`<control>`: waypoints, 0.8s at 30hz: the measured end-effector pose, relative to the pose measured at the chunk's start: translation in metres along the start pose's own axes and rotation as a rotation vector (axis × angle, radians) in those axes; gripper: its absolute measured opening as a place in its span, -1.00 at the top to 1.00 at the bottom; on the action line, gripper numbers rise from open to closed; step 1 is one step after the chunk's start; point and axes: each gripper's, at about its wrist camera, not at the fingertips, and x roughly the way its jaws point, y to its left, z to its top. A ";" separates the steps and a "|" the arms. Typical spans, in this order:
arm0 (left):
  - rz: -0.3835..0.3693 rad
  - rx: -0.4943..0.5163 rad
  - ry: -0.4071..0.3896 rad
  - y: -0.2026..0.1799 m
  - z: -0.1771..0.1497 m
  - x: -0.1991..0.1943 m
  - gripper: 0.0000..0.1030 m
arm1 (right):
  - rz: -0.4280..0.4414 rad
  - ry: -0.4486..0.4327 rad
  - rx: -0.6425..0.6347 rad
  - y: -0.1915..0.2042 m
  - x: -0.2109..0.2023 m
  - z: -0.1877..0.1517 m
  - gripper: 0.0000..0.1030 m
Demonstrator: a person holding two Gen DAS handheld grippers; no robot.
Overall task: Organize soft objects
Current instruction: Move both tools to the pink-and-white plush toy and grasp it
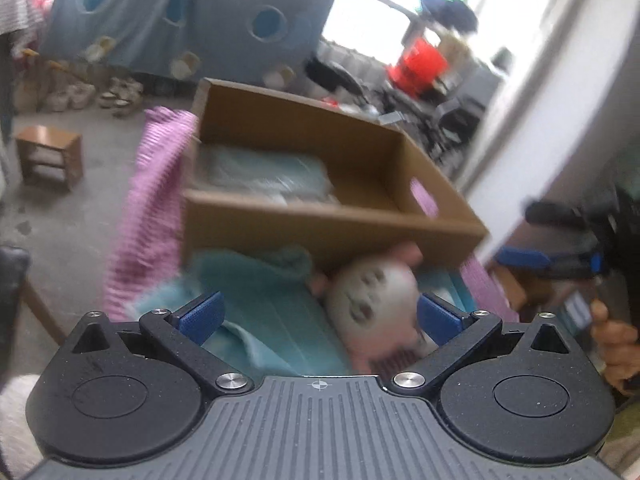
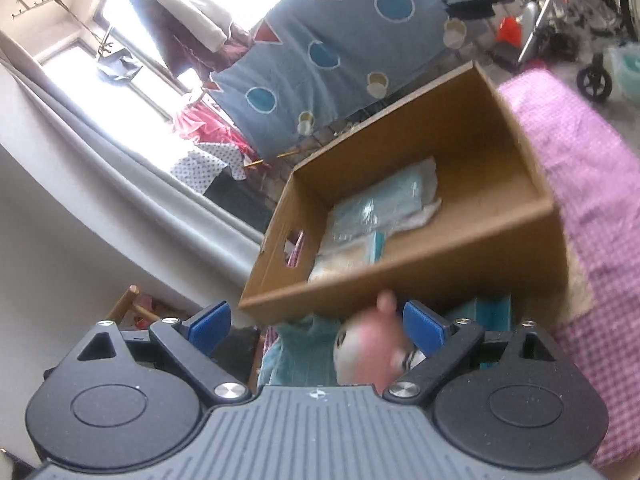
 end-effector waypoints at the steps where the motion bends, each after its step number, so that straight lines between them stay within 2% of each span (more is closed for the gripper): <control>1: -0.011 0.021 0.024 -0.007 -0.006 0.006 -0.99 | -0.006 0.011 -0.001 -0.001 0.006 -0.004 -0.83; 4: -0.040 0.117 0.048 -0.030 -0.021 0.021 -0.87 | -0.067 0.024 -0.066 0.005 0.022 -0.012 -0.72; 6: -0.030 0.165 0.077 -0.045 -0.025 0.038 -0.84 | -0.129 0.030 -0.122 0.009 0.032 -0.015 -0.65; 8: -0.042 0.183 0.097 -0.051 -0.029 0.052 -0.78 | -0.185 0.046 -0.166 0.012 0.041 -0.018 -0.64; 9: -0.038 0.184 0.105 -0.053 -0.029 0.058 -0.69 | -0.196 0.061 -0.175 0.011 0.046 -0.018 -0.63; 10: -0.035 0.186 0.111 -0.056 -0.031 0.063 -0.59 | -0.200 0.076 -0.182 0.010 0.050 -0.019 -0.62; 13: -0.031 0.183 0.135 -0.058 -0.029 0.078 -0.54 | -0.204 0.114 -0.200 0.007 0.059 -0.020 -0.62; 21: -0.048 0.139 0.184 -0.055 -0.039 0.094 -0.53 | -0.219 0.193 -0.172 -0.005 0.079 -0.018 -0.62; 24: -0.047 0.122 0.194 -0.053 -0.040 0.099 -0.53 | -0.214 0.210 -0.156 -0.010 0.084 -0.018 -0.48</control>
